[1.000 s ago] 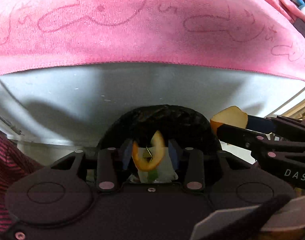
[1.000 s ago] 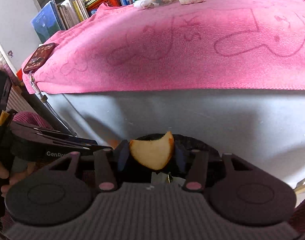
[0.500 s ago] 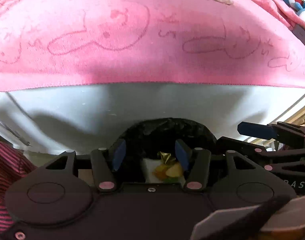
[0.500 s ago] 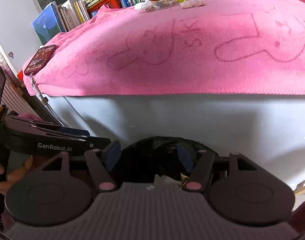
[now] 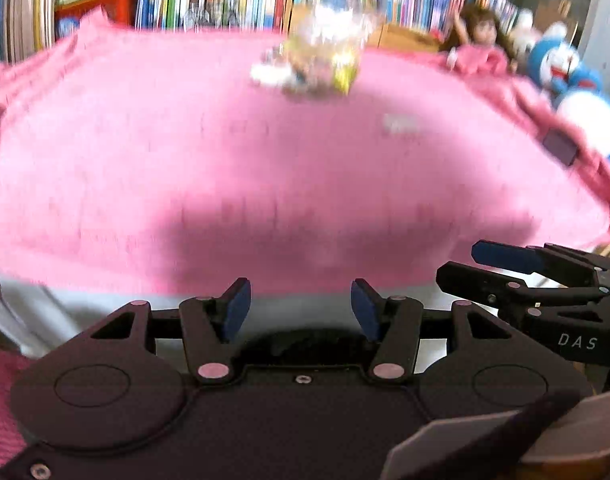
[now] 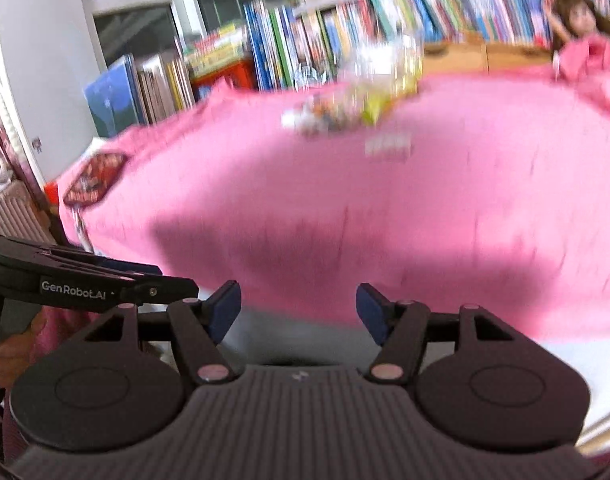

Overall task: Collect trash
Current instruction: 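Move both open grippers back over the towel, then grasp the white tissue with the left gripper while the right gripper grasps the folded white paper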

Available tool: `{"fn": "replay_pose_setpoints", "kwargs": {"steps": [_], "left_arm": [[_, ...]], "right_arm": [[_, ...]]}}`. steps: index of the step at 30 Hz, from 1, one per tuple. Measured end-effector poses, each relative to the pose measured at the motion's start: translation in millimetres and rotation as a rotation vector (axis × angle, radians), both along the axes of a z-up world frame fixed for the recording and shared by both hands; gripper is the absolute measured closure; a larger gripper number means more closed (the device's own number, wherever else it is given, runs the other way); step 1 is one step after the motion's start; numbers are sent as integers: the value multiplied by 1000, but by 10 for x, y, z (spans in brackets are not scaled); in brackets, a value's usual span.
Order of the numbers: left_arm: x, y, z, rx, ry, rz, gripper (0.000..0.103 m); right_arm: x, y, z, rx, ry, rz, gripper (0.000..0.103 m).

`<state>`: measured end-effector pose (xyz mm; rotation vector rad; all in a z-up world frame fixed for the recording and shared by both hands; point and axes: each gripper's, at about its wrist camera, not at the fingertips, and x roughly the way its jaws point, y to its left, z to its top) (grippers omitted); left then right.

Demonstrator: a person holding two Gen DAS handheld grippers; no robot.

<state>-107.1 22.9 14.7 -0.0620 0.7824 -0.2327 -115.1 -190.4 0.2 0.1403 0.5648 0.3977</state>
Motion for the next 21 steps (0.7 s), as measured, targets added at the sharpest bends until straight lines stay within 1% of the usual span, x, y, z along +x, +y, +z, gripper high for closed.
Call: {"fn": "replay_pose_setpoints", "kwargs": {"steps": [2,3,6,7,9,11,13,16,19,21], "left_arm": [[31,-9,155,-19,-49,2,46],[62,-12,212,-25,-75,1,41],[224,-25,375,-8,-156,27,33],[271,-26,430,-2,-187,37,27],[446,-36,497,7,-249,60,19],[722,-42,513,15,-290,81,18],[961,-69,502,34,-300,102,18],[1346,-68,427,38,-284,125,18],[1679,-46,326,14,-247,153,18],[1867,-18,263,-17,-222,171,18]], "right_arm": [[46,-17,113,-17,-46,-20,27],[80,-14,157,-33,-69,-37,27],[223,-33,236,-62,-128,-109,27],[268,-41,246,-63,-141,-139,27],[388,-38,261,-75,-158,-182,25],[513,-31,254,-97,-160,-203,25],[639,-5,237,-116,-157,-220,25],[803,24,187,-130,-143,-240,25],[949,39,122,-136,-124,-254,25],[1037,57,80,-147,-113,-258,25]]}}
